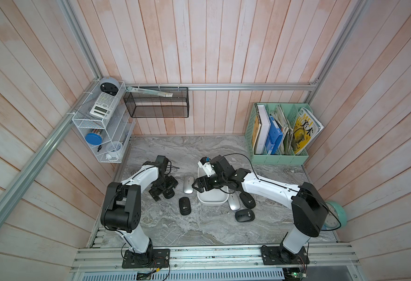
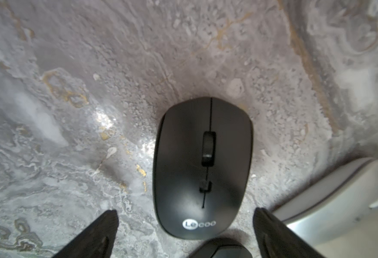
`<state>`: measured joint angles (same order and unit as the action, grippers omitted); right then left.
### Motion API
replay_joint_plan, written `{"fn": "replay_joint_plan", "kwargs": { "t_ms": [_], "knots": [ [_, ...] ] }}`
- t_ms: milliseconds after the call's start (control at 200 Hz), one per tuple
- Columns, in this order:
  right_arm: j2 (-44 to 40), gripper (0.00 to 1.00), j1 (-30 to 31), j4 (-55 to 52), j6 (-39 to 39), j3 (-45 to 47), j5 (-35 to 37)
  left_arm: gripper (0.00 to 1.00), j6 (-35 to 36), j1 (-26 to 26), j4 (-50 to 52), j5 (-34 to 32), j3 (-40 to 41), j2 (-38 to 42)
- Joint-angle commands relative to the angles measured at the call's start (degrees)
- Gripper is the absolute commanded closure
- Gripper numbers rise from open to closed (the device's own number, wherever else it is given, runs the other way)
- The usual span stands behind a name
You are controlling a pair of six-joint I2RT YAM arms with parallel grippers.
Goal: Put the mouse in the storage box
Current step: Pick up the mouse from the center of the board.
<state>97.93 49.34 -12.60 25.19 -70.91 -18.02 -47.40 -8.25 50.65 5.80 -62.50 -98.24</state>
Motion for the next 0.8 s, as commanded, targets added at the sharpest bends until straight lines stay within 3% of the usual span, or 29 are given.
{"fn": "replay_joint_plan", "kwargs": {
  "t_ms": [0,265,705,795],
  "knots": [
    [-2.08,0.15,-0.03,-2.04,-1.40,0.62,1.72,0.00,1.87,0.76,-0.73,0.40,-0.67,-1.59],
    [-2.94,0.16,-0.01,-2.90,-1.97,1.21,2.29,0.00,3.01,2.23,-2.99,0.99,-0.13,-3.39],
    [-3.77,0.16,-0.03,-2.62,-1.73,2.53,3.17,0.23,2.84,2.36,-3.80,1.74,1.68,-3.66],
    [-3.84,0.16,0.02,-2.60,-1.77,2.61,3.26,0.24,2.70,2.39,-3.81,1.57,2.22,-3.59]
  ]
}}
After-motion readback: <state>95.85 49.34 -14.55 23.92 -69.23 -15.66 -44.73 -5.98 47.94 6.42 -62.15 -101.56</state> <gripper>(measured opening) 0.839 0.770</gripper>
